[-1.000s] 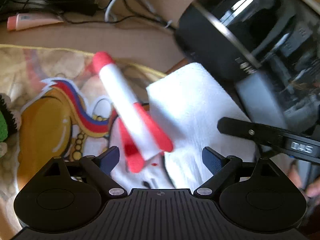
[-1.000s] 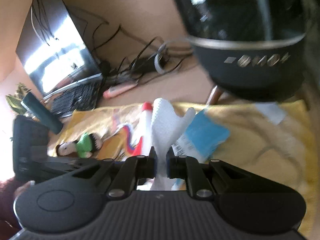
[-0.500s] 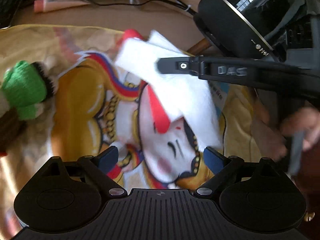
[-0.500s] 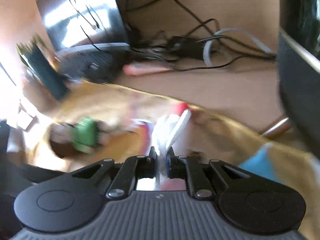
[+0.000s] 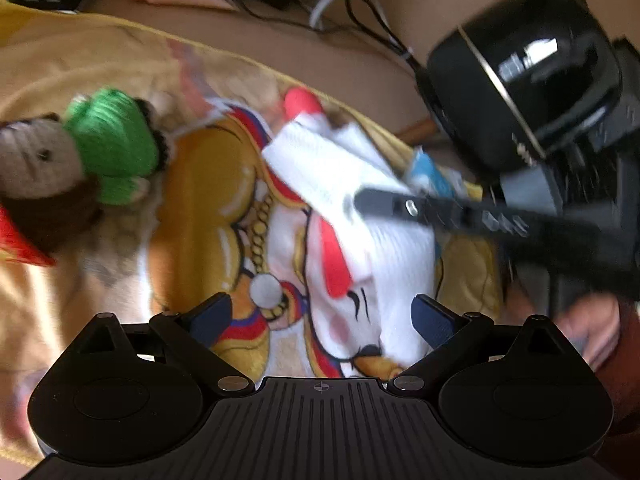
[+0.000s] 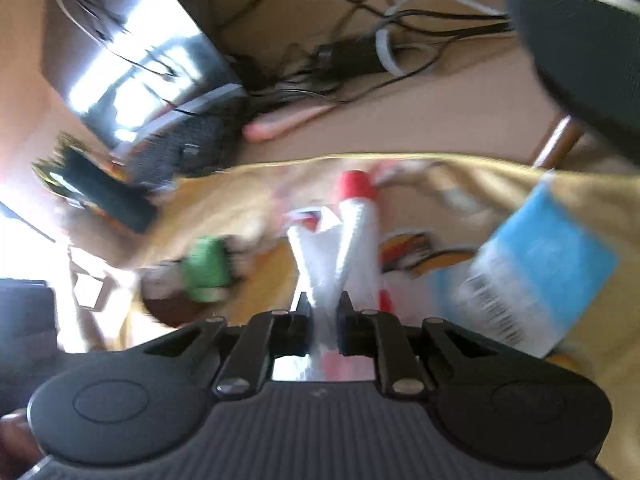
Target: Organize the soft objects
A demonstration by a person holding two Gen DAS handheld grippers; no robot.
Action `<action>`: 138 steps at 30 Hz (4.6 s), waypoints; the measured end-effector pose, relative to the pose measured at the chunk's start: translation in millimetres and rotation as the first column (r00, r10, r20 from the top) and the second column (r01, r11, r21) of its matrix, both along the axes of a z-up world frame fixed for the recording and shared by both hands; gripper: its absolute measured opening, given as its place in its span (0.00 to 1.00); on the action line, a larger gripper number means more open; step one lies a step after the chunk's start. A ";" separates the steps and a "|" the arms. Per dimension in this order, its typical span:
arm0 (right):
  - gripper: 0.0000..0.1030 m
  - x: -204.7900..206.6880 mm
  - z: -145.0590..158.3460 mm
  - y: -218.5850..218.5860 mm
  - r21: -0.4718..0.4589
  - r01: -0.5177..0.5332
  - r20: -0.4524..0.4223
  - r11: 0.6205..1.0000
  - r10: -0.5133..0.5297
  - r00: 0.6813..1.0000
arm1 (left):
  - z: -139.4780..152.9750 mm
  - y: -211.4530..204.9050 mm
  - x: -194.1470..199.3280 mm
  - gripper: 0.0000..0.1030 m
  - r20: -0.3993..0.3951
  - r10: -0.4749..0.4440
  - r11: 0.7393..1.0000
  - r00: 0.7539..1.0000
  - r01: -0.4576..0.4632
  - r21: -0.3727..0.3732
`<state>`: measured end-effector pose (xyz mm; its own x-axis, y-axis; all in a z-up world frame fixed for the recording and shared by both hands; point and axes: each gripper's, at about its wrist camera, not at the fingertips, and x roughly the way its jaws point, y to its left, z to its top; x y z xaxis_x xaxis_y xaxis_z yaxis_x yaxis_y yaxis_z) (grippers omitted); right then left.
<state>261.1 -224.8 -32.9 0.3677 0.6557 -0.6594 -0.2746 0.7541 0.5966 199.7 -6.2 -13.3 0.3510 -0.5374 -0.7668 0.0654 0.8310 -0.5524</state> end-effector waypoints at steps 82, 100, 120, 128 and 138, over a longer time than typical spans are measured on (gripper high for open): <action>0.36 127.7 -7.7 102.1 -0.452 -0.357 -0.069 0.817 0.367 0.928 | -65.9 -13.2 -22.1 1.00 -0.055 0.172 0.906 0.984 -0.180 -0.383; 0.40 10.0 -33.1 29.4 -0.053 0.195 -0.016 0.979 -0.196 0.980 | -24.6 30.9 -22.9 1.00 0.119 0.037 0.987 0.992 -0.055 0.154; 0.80 24.9 -3.4 37.1 -0.512 -0.101 0.273 0.853 0.273 0.923 | -16.1 67.2 -86.8 1.00 0.007 0.373 0.863 0.928 -0.344 -0.369; 0.74 24.8 -15.6 32.8 -0.481 -0.114 0.245 0.869 0.258 0.935 | 2.0 48.5 -103.6 1.00 -0.048 0.342 0.841 0.938 -0.329 -0.430; 0.63 13.2 -5.8 23.1 -0.462 -0.017 0.273 0.887 0.161 0.948 | 10.5 72.9 -58.4 1.00 0.098 0.374 0.869 0.922 -0.311 -0.385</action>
